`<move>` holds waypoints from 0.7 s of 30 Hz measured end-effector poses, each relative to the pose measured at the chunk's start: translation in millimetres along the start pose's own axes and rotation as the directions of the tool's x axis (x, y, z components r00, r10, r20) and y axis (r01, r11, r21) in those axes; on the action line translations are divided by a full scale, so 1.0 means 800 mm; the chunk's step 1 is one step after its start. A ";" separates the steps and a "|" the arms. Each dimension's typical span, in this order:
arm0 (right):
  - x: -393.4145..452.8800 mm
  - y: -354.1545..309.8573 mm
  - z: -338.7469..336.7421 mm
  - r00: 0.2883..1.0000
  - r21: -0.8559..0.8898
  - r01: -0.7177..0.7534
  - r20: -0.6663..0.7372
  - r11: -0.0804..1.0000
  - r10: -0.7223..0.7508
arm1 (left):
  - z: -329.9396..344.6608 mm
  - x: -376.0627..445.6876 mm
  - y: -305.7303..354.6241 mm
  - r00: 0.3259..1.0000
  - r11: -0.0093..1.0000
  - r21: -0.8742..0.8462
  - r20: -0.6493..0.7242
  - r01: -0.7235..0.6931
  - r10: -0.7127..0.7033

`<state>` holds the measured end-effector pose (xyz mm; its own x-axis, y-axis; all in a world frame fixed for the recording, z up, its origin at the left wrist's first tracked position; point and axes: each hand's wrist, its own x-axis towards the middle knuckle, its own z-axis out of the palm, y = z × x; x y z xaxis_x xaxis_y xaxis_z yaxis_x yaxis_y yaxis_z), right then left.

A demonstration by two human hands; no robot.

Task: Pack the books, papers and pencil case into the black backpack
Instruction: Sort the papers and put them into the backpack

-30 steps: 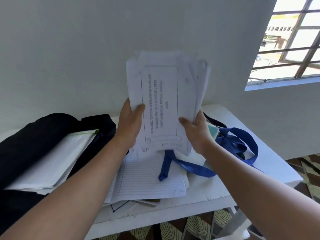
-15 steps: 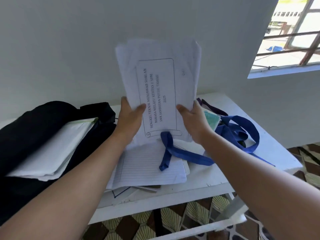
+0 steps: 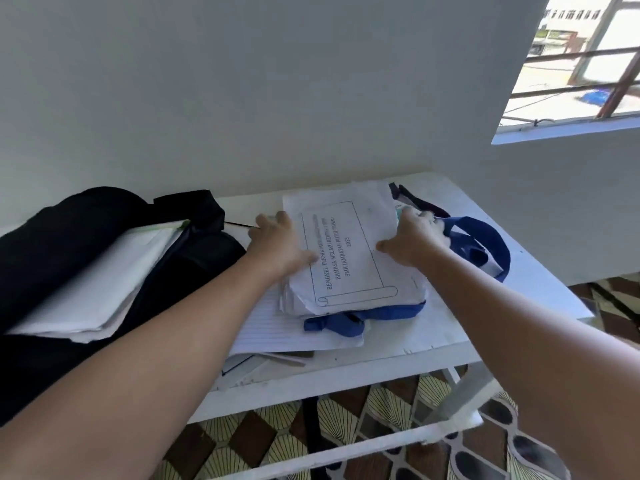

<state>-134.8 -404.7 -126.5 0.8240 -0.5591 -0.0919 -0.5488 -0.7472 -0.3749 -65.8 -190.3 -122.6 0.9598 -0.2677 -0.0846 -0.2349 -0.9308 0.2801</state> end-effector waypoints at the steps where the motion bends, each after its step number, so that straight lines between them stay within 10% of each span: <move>1: -0.002 -0.007 -0.002 0.998 -0.067 0.022 -0.054 0.997 -0.025 | -0.007 -0.002 -0.002 0.999 0.995 0.102 -0.037 -0.006 0.010; 8: -0.034 -0.125 0.032 0.925 0.508 0.295 0.062 0.809 -0.376 | -0.067 -0.040 -0.068 1.000 0.884 0.468 -0.023 0.011 0.000; 13: -0.061 -0.215 0.091 0.855 0.670 0.039 0.362 0.741 -0.372 | -0.087 -0.060 -0.132 0.985 0.966 0.259 -0.172 0.025 0.021; 21: -0.072 -0.266 0.137 0.891 0.626 -0.186 0.433 0.757 -0.140 | -0.113 -0.067 -0.190 0.923 0.996 -0.053 -0.374 0.075 -0.089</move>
<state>-49.9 -174.2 -142.7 0.8715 -0.2380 -0.4288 -0.4803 -0.2367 -0.8446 -67.2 -11.7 -74.2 0.9643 -0.0710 0.2551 -0.1543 -0.9336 0.3234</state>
